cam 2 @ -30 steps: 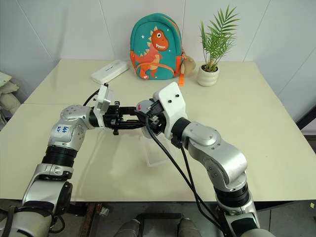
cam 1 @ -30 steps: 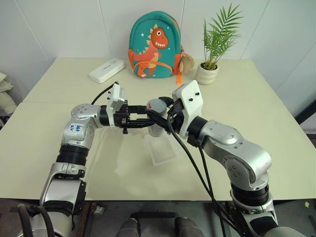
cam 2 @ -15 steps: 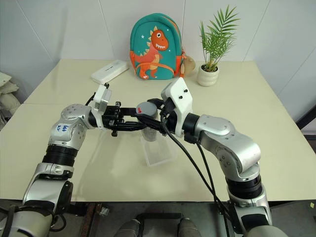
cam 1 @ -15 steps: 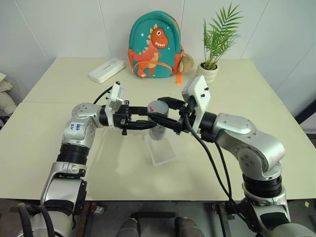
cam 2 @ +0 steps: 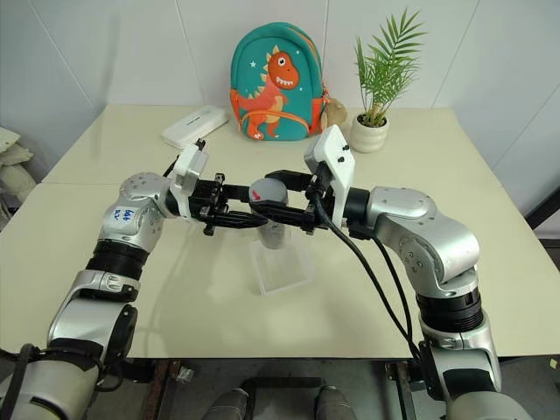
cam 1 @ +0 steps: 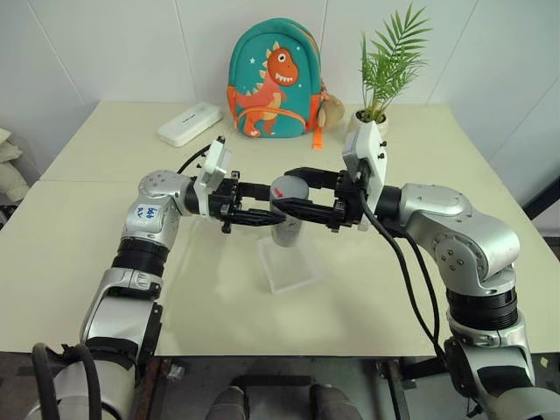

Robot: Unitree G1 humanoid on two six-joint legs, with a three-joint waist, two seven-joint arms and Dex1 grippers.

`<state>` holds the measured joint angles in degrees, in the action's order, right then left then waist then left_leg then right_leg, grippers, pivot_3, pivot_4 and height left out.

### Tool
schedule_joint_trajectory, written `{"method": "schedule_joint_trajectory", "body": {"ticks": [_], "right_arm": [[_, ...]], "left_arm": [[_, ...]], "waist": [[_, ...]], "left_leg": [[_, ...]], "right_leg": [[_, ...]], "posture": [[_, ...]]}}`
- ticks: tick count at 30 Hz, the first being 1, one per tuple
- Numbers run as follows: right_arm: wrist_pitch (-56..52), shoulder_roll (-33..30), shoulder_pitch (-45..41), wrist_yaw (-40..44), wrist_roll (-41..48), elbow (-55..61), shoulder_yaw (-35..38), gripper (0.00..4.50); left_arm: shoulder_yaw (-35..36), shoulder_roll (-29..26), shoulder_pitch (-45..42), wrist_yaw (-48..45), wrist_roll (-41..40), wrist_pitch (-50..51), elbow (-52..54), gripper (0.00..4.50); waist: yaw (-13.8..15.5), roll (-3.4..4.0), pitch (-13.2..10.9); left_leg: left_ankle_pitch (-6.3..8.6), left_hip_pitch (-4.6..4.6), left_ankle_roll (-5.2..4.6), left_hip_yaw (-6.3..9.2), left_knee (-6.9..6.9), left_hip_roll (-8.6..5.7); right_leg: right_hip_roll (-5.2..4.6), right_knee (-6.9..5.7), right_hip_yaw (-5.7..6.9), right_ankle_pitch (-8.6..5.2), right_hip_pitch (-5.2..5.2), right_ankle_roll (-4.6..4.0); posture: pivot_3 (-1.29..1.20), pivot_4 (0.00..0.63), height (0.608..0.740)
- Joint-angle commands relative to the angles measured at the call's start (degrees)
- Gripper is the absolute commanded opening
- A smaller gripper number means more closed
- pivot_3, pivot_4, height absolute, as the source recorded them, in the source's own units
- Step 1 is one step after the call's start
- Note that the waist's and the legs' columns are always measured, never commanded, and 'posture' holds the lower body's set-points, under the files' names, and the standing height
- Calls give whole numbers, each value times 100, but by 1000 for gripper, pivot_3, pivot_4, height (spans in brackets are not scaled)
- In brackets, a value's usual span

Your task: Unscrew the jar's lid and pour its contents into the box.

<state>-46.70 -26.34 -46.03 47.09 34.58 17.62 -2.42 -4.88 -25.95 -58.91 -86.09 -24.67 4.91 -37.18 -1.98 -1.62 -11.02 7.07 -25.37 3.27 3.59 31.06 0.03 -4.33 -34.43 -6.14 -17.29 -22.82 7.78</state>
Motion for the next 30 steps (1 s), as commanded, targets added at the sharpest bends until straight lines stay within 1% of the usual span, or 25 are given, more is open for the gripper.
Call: {"method": "schedule_joint_trajectory", "body": {"ticks": [1, 6, 14, 16, 17, 19, 20, 23, 30], "right_arm": [[324, 132, -275, 988, 680, 600, -274, 2546], [427, 56, -298, 1165, 693, 546, -317, 2546], [443, 75, -349, 1059, 629, 508, -302, 2546], [438, 67, -353, 1032, 609, 504, -295, 3289], [429, 66, -356, 1029, 600, 501, -287, 3564], [459, 92, -366, 967, 518, 489, -258, 4266], [479, 111, -373, 935, 480, 483, -245, 4477], [506, 147, -393, 854, 428, 471, -207, 4477], [533, 82, -463, 568, 215, 474, -59, 4477]], "left_arm": [[-17, -95, -237, -375, 310, -198, -517, 1881], [-118, -69, -409, -440, 276, -336, -773, 1881], [-172, -28, -436, -459, 194, -377, -776, 1881], [-163, -22, -431, -453, 174, -364, -746, 1881], [-159, -19, -433, -451, 165, -363, -739, 1881], [-143, -19, -424, -448, 128, -346, -693, 1881], [-135, -20, -418, -450, 119, -338, -674, 1881], [-124, -33, -391, -463, 100, -304, -599, 1881], [-99, -248, -158, -532, -46, 88, -1, 1881]], "waist": [[3, -1, -1], [8, -3, -2], [5, -4, -3], [2, -4, -3], [1, -5, -3], [3, -4, -3], [2, -5, -4], [14, -7, -5], [-2, -7, -7]], "left_leg": [[0, -1, 0, 0, 0, 0], [0, -2, 0, 0, 2, 0], [0, -3, 0, 0, 1, 0], [0, -2, 0, 0, 2, 0], [0, -2, 0, 0, 3, 0], [0, -2, 0, 1, 3, 0], [0, -2, 0, 1, 3, 0], [0, -2, 0, 1, 5, 0], [0, -1, 1, 2, 4, 0]], "right_leg": [[0, 0, 0, 0, -1, 1], [0, 0, 1, -1, -2, 2], [1, -3, 1, -1, -2, 5], [1, -4, 1, -1, -2, 5], [1, -5, 0, -1, -2, 5], [3, -8, 1, -1, -2, 6], [3, -9, 1, -1, -2, 6], [3, -10, 1, -1, -2, 6], [3, -34, 1, -5, -10, 13]], "posture": [[0, 150, 740], [0, 150, 740], [0, 150, 740], [0, 150, 740], [0, 150, 740], [0, 150, 740], [0, 150, 740], [0, 150, 740], [0, 150, 740]]}}
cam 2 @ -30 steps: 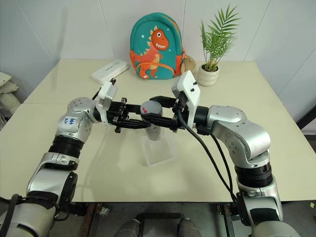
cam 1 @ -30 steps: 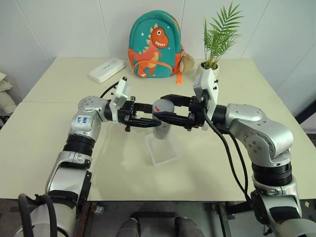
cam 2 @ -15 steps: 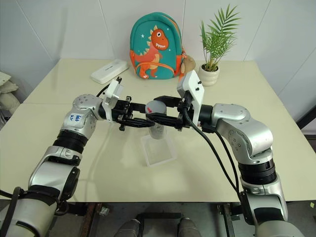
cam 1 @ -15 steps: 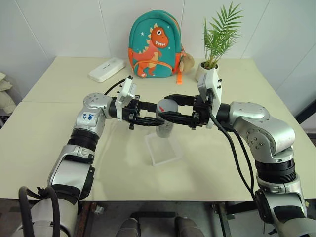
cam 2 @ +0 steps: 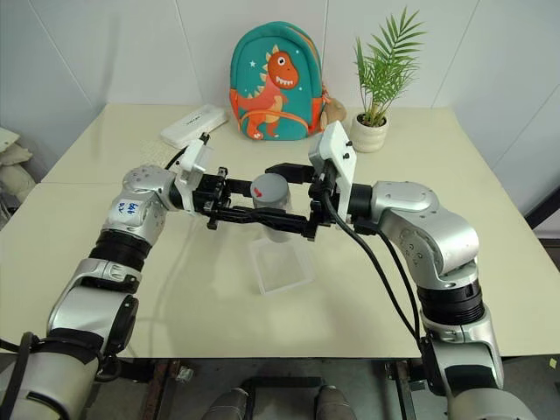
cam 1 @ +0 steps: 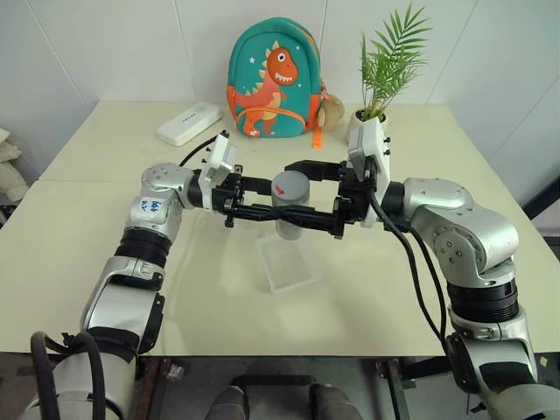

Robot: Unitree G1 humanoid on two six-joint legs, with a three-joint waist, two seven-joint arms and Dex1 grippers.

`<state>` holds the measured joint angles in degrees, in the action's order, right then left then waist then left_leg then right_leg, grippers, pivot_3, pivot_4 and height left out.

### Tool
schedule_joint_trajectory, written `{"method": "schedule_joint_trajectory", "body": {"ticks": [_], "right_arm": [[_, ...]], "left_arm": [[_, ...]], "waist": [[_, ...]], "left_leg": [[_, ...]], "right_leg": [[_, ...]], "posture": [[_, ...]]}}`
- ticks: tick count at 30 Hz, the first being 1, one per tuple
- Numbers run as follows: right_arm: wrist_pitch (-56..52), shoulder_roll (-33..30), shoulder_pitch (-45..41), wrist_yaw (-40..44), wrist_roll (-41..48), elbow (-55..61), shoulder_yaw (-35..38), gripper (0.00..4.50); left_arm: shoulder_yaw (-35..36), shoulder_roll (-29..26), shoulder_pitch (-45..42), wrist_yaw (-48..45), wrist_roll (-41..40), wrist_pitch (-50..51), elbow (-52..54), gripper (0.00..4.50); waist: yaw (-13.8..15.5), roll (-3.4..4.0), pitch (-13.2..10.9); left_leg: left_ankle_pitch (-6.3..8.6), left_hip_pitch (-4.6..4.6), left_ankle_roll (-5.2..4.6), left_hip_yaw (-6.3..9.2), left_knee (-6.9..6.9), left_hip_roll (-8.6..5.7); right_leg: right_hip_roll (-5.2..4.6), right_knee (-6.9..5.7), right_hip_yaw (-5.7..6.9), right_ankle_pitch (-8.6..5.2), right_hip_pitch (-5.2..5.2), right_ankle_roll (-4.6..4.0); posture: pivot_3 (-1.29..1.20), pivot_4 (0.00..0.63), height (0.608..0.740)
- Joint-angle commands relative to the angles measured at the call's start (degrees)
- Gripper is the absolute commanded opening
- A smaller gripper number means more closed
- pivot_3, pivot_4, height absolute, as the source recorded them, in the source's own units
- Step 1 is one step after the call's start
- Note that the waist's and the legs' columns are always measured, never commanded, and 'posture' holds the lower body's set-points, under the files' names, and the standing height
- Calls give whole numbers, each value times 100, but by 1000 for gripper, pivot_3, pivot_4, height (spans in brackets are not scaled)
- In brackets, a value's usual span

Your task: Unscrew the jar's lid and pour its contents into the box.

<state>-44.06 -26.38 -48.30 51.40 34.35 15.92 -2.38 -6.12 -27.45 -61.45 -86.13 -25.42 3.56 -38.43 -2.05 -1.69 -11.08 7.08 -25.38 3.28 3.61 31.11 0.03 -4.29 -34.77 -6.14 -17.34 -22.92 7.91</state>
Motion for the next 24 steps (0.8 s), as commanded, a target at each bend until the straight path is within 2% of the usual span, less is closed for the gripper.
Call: {"method": "schedule_joint_trajectory", "body": {"ticks": [1, 24], "right_arm": [[284, 77, -238, 117, 217, 632, -55, 4477], [643, 189, -283, -337, -300, 269, -360, 4477]], "left_arm": [[27, -118, 115, -524, 9, 279, 206, 1881], [103, -100, 453, -361, -197, 930, 1418, 1881]], "waist": [[8, 0, 0], [-4, 0, -1]], "left_leg": [[0, 0, 0, 1, 1, 0], [-1, -1, 2, 2, 2, 0]], "right_leg": [[0, -5, 1, -1, -1, 3], [2, -22, 1, -3, -12, 3]], "posture": [[0, 150, 740], [0, 150, 740]]}}
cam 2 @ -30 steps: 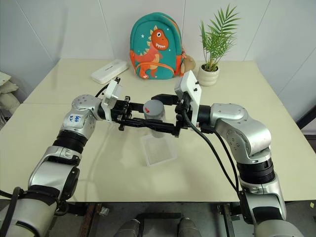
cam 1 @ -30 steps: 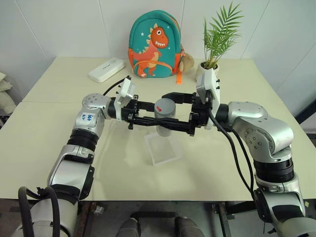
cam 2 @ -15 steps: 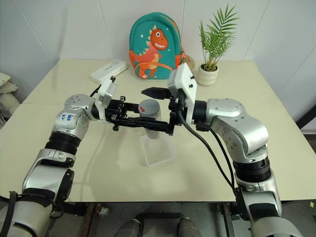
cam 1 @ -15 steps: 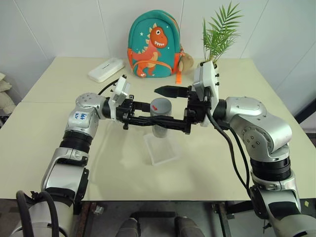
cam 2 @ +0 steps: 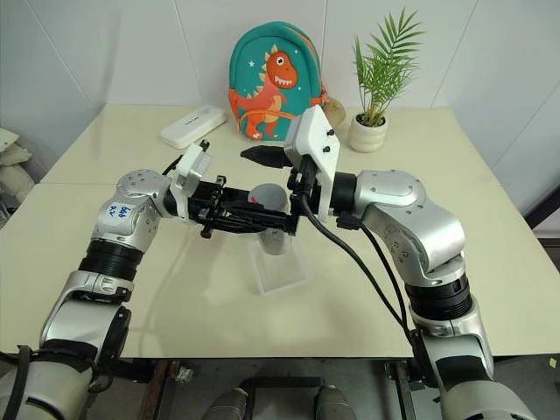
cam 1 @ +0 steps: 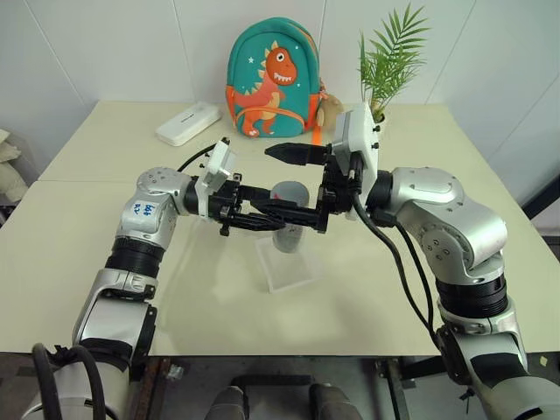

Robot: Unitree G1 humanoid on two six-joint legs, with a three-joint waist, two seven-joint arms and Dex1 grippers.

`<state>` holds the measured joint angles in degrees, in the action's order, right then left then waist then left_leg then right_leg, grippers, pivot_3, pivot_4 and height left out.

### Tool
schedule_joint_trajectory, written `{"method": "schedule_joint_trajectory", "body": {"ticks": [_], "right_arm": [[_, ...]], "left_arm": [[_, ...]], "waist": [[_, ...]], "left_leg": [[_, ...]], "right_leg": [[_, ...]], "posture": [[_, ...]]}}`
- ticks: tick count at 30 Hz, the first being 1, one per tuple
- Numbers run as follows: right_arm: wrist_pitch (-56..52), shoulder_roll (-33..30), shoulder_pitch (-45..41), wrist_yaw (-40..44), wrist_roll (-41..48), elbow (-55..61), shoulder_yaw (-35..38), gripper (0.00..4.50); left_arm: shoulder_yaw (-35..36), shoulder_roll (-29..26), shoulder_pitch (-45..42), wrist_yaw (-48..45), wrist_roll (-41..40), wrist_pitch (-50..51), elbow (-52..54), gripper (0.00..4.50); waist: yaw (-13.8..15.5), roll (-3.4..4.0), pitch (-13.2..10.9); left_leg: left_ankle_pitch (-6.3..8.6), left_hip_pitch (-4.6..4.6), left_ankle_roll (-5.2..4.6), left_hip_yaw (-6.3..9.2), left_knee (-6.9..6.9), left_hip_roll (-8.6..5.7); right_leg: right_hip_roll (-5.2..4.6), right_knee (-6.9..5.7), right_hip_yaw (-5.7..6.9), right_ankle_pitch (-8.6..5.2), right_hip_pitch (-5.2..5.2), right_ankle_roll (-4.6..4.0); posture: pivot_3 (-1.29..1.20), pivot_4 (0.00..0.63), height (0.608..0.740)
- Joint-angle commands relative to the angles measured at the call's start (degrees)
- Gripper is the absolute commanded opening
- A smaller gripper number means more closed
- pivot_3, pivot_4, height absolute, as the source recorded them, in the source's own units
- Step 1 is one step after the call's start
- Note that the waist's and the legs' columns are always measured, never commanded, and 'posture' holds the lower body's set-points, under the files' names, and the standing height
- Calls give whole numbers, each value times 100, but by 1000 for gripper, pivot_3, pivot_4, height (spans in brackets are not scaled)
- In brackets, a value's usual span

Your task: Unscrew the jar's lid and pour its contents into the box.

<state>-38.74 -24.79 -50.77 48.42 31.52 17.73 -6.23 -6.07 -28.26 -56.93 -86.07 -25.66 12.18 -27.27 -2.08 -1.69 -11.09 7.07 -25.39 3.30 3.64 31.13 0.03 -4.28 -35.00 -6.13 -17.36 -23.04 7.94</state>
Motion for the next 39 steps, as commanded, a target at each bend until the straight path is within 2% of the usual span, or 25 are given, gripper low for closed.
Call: {"method": "schedule_joint_trajectory", "body": {"ticks": [1, 10, 28, 39], "right_arm": [[107, 34, -40, -47, -30, 79, -2, 4477], [175, -44, -58, -48, -243, -53, -38, 4477], [-97, -1051, 236, -11, -37, 212, 475, 4477], [-249, -1454, 483, -137, 112, 401, 742, 4477]], "left_arm": [[99, -24, 14, -362, -176, 87, 343, 1881], [97, -177, 178, -368, -205, 348, 697, 1881], [309, -369, 265, -140, -149, 324, 577, 1881], [396, -385, 241, -95, -51, 225, 328, 1881]], "waist": [[-2, 0, 0], [-7, 0, 0], [3, 0, 0], [27, -1, -1]], "left_leg": [[0, 0, 0, 0, 0, 0], [0, 0, 0, 0, 1, 0], [0, 1, 0, 0, 3, 0], [0, 0, 0, 0, 4, 0]], "right_leg": [[0, 0, 0, 0, 0, 0], [0, -1, 0, 0, 0, 0], [0, -2, -1, -9, 0, -17], [-2, -1, -1, -10, 0, -20]], "posture": [[0, 150, 740], [0, 150, 740], [0, 150, 740], [0, 150, 740]]}}
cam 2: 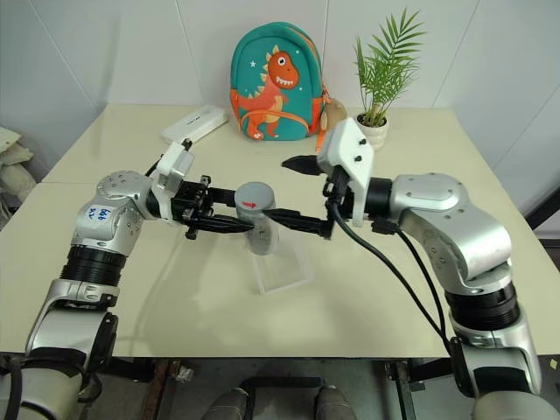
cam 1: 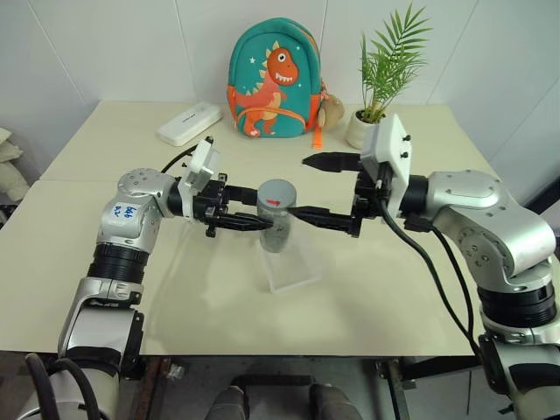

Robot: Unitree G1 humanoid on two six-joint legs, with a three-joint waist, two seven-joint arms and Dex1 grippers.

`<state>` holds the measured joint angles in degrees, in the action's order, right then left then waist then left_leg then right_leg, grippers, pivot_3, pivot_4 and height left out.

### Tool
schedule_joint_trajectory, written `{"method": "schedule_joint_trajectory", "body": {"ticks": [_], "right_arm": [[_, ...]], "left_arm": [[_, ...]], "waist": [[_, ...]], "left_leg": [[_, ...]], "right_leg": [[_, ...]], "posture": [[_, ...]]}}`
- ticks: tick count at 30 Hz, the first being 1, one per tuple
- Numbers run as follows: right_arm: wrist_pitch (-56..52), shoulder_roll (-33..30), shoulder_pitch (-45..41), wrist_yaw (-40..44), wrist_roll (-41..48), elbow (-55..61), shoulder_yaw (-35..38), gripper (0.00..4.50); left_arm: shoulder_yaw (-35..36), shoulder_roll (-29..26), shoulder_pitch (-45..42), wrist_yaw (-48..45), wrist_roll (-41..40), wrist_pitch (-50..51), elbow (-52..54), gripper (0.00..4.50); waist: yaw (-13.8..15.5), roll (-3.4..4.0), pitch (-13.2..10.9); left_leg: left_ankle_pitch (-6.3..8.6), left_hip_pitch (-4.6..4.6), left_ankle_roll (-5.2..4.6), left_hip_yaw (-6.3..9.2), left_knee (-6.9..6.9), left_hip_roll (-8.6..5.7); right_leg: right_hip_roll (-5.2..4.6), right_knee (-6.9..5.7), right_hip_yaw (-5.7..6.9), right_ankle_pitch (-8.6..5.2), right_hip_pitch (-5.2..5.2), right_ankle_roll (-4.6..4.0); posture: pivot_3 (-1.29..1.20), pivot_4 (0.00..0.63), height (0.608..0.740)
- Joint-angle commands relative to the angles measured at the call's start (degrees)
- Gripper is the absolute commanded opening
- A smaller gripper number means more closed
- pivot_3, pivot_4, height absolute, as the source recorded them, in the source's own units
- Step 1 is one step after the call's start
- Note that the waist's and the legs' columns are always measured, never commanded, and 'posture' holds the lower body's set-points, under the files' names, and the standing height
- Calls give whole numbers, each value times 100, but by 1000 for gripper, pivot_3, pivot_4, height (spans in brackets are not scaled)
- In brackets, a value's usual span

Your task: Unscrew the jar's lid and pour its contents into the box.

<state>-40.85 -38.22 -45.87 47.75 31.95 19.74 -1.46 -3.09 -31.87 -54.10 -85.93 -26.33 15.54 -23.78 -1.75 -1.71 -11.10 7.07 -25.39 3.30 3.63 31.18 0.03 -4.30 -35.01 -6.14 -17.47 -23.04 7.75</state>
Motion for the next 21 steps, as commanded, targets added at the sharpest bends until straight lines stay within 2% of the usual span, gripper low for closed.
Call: {"method": "schedule_joint_trajectory", "body": {"ticks": [1, 10, 14, 21], "right_arm": [[-75, -128, 1, -87, 101, 243, 295, 4477], [-408, 41, -97, -362, 505, 593, 439, 4477], [-518, 499, -275, -714, 673, 687, 261, 4477], [-524, 1111, -449, -1073, 439, 564, -258, 4477]], "left_arm": [[106, -31, -42, -109, 23, -131, -53, 1881], [106, 21, -169, -118, 84, -259, -354, 1881], [79, 154, -217, -29, 87, -260, -351, 1881], [58, 300, -240, 75, 104, -124, -220, 1881]], "waist": [[-15, 0, 0], [-17, 0, 0], [-22, 0, 0], [-20, 0, 0]], "left_leg": [[0, 1, 0, 0, 0, 0], [0, 0, 0, 0, 0, 0], [0, 1, 0, 0, 0, 0], [-1, 1, 0, 0, 0, 1]], "right_leg": [[0, 0, 0, 0, 0, 0], [0, 0, -1, 0, 0, 0], [1, -4, -1, 0, 0, 1], [1, -7, 0, 2, 0, 3]], "posture": [[0, 150, 740], [0, 150, 740], [0, 150, 740], [0, 150, 740]]}}
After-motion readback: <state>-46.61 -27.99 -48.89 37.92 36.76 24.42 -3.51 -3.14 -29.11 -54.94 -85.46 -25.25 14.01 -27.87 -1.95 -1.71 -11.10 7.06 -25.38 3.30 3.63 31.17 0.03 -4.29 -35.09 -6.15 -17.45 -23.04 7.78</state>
